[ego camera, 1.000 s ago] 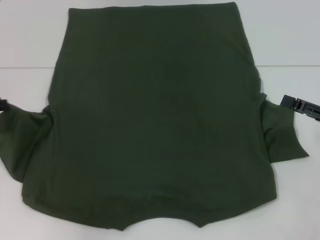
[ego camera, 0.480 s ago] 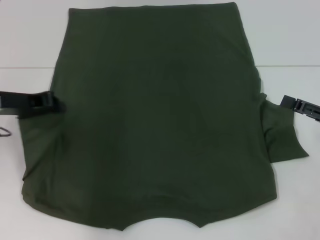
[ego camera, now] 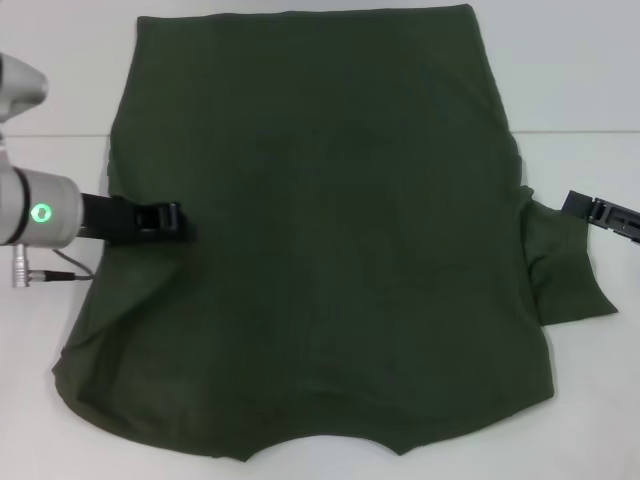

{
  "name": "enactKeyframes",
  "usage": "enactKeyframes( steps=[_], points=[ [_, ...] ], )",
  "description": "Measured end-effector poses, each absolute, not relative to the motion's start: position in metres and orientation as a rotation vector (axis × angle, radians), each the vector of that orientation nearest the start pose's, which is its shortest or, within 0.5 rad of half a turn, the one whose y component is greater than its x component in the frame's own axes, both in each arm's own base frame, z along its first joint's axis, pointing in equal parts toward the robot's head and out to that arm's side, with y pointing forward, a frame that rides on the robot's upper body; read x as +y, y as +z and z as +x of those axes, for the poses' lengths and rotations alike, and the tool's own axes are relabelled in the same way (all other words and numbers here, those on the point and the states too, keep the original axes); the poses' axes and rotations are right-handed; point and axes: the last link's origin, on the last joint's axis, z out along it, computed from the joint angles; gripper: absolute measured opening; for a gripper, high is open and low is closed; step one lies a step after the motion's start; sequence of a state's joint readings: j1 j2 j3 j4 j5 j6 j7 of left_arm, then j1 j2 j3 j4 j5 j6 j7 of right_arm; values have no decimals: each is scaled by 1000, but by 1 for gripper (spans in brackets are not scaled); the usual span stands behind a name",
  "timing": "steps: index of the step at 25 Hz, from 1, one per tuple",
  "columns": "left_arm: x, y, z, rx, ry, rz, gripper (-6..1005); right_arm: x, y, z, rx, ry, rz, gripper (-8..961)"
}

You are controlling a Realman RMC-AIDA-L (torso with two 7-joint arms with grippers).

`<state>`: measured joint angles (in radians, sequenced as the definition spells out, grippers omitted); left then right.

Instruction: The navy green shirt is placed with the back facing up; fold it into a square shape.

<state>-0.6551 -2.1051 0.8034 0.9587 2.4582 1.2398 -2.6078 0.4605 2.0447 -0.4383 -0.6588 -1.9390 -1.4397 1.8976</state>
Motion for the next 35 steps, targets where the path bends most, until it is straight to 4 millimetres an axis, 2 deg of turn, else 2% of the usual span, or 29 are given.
enactKeyframes(
  steps=[7,10,12,14,18,21,26,31,35],
  points=[
    [405,13,-237,-1535,-195,-2189,49,336,57,318,1400,968,-2093,913],
    [403,18,-235,-1493,-193,-2206,52,336,58,318,1400,966,-2091,913],
    [400,24,-233,-1460,-249,-2228,54,336,58,318,1401,965,-2089,913],
    [393,35,-236,-1413,-360,-2245,99,335,58,319,1402,965,-2088,913],
    [381,51,-258,-1437,-463,-2188,189,335,59,319,1403,964,-2088,913],
    [369,57,-276,-1471,-465,-2164,418,336,60,320,1413,959,-2091,913],
    [348,62,-298,-1428,-505,-2170,627,334,65,324,1452,949,-2098,913],
    [341,62,-323,-1615,-583,-2027,620,332,68,326,1470,961,-2097,913],
    [336,58,-334,-1750,-608,-1960,615,331,68,325,1471,967,-2099,913]
  ],
)
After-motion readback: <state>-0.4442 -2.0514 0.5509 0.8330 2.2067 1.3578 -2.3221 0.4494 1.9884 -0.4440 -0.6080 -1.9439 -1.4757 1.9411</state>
